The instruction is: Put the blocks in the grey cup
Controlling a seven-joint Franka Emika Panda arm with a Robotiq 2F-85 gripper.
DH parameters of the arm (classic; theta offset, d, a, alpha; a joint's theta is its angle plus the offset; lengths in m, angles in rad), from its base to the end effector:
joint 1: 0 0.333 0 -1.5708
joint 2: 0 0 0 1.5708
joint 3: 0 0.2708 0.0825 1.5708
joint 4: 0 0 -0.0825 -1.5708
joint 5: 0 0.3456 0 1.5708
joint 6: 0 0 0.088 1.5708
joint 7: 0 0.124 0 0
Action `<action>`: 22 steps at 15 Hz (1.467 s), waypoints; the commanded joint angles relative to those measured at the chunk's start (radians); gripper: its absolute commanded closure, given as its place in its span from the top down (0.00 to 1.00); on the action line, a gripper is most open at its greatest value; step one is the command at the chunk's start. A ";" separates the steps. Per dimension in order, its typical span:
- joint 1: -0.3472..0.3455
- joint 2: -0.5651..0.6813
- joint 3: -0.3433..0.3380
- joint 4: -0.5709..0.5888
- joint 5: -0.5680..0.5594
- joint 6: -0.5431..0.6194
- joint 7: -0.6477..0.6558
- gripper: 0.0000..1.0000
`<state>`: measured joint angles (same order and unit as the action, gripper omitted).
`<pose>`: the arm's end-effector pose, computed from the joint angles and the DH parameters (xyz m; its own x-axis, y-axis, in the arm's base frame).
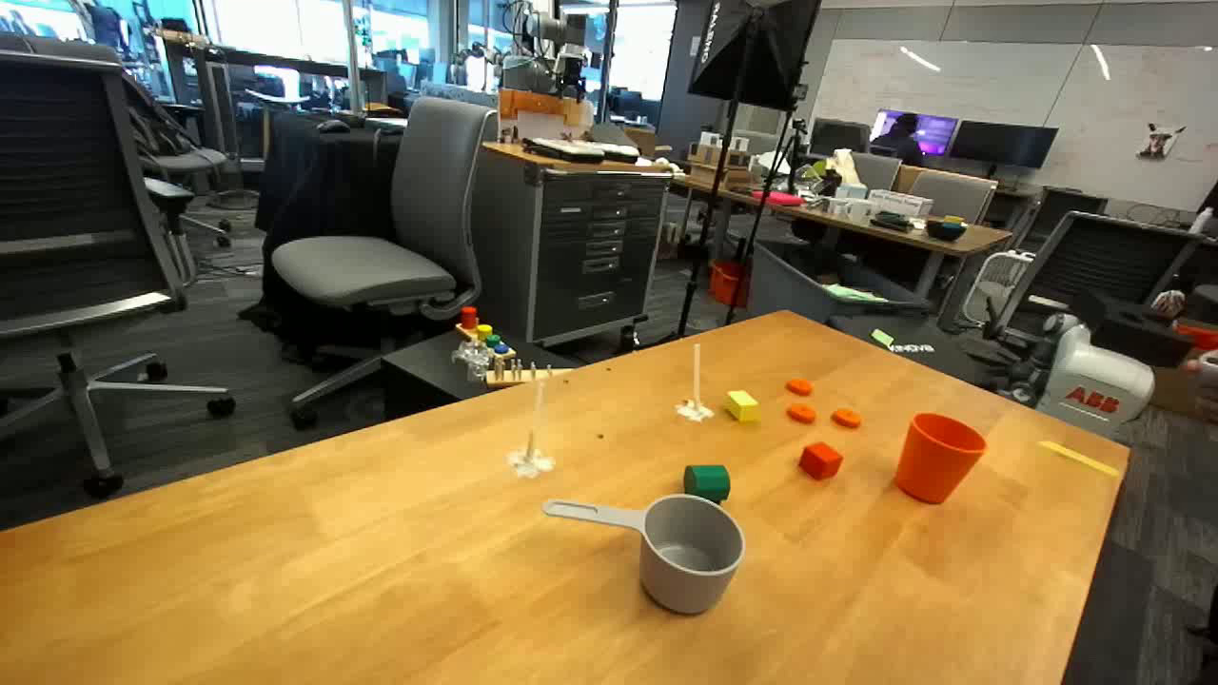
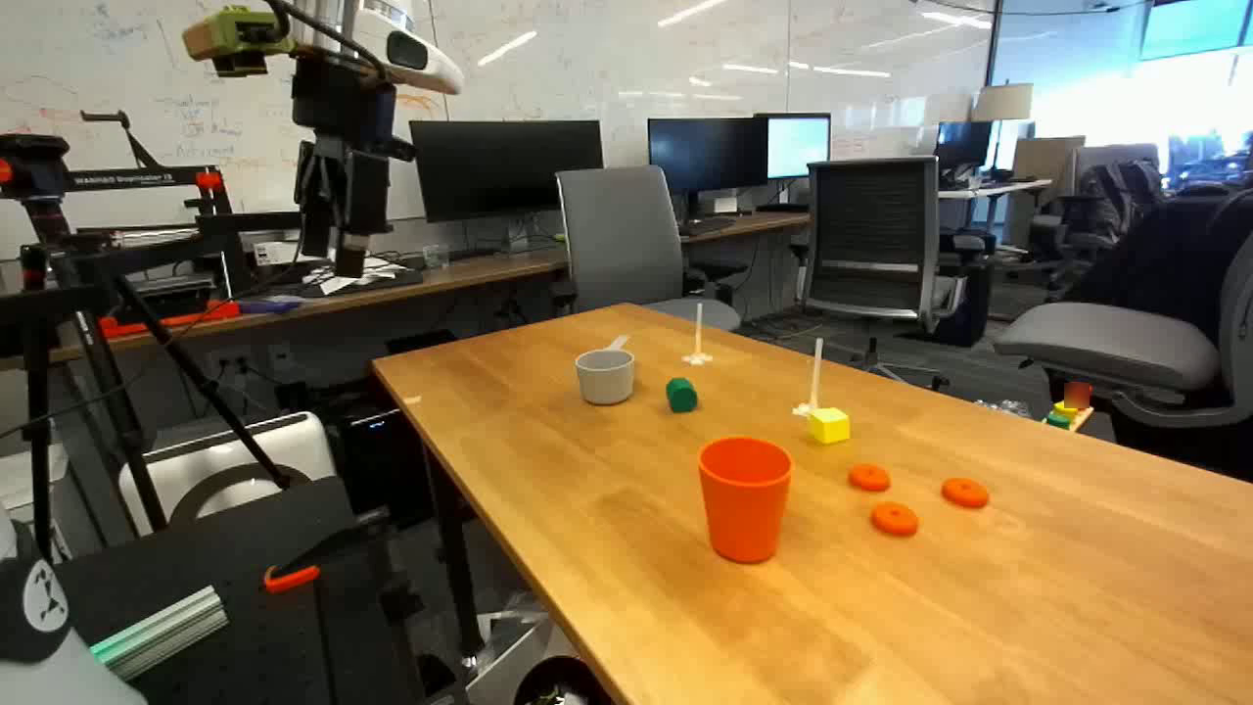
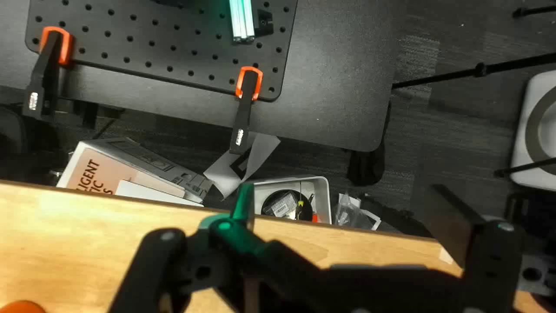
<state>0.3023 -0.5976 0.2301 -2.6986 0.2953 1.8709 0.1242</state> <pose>0.2636 0.1758 0.3548 0.9390 0.2348 -0.2515 0.2177 -0.9715 -0.0940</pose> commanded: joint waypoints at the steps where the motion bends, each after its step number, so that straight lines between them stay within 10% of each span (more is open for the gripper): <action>1: -0.006 -0.001 0.006 0.002 0.003 -0.003 -0.003 1.00; 13: -0.105 0.039 -0.058 0.091 -0.024 0.054 0.001 1.00; 22: -0.256 0.338 -0.105 0.506 -0.074 0.372 0.112 1.00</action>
<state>0.0805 -0.4088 0.1332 -2.3503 0.2513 2.1846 0.1680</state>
